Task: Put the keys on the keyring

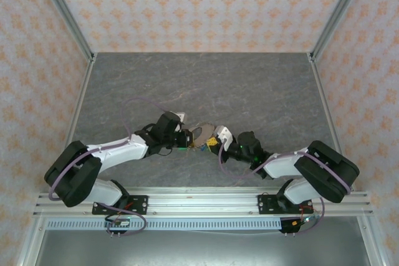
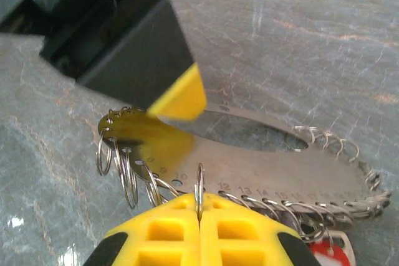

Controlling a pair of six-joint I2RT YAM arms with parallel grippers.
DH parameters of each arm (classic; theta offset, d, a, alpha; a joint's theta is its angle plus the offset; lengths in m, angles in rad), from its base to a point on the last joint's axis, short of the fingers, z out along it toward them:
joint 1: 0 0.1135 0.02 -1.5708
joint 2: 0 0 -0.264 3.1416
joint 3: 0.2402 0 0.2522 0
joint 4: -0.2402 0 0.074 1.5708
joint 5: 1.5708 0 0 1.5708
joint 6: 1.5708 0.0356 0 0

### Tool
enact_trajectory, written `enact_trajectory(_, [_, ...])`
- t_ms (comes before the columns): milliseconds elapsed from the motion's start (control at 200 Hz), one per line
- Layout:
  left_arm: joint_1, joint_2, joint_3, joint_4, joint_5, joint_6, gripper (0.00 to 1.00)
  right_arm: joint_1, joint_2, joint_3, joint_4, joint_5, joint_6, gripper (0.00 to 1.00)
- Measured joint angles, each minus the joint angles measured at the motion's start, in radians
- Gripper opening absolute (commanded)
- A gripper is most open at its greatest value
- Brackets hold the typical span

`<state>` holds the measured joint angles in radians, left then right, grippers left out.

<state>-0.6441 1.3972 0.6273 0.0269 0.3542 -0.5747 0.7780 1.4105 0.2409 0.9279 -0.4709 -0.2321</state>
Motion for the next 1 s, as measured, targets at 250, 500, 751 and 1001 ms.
enact_trajectory(250, [-0.02, 0.003, -0.018, 0.052, 0.029, -0.031, 0.1, -0.002, 0.003, 0.013, 0.061, 0.019, 0.035, 0.0])
enact_trajectory(500, [-0.033, -0.132, -0.041, 0.037, 0.005, -0.031, 0.17, -0.06, -0.045, 0.052, 0.005, -0.113, 0.019, 0.0])
enact_trajectory(751, [-0.043, -0.436, -0.054, 0.024, -0.122, 0.116, 0.23, -0.133, -0.234, 0.173, -0.316, -0.301, -0.149, 0.0])
enact_trajectory(1001, [-0.034, -0.443, -0.068, 0.026, -0.178, 0.343, 0.23, -0.14, -0.23, 0.245, -0.566, -0.343, -0.32, 0.0])
